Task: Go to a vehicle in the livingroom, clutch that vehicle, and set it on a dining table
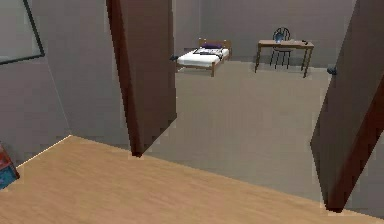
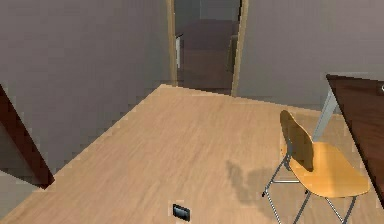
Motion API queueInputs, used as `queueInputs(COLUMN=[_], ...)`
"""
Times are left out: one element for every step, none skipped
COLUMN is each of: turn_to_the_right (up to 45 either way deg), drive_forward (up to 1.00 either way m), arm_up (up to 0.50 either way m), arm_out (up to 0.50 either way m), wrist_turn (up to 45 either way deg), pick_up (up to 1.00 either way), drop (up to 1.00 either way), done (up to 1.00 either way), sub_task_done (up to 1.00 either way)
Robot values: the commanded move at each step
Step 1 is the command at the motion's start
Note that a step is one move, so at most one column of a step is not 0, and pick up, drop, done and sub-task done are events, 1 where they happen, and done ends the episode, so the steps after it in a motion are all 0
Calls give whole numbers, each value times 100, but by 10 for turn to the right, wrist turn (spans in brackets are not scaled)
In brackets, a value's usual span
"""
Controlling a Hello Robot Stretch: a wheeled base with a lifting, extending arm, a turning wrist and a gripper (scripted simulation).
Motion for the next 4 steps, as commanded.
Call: queueInputs(turn_to_the_right=[0, 0, 0, 0], drive_forward=[0, 0, 0, 0], arm_up=[8, 0, 0, 0], arm_out=[0, 50, 0, 0], wrist_turn=[0, 0, 450, 450], pick_up=[0, 0, 0, 0], drop=[0, 0, 0, 0], done=[0, 0, 0, 0], sub_task_done=[0, 0, 0, 0])
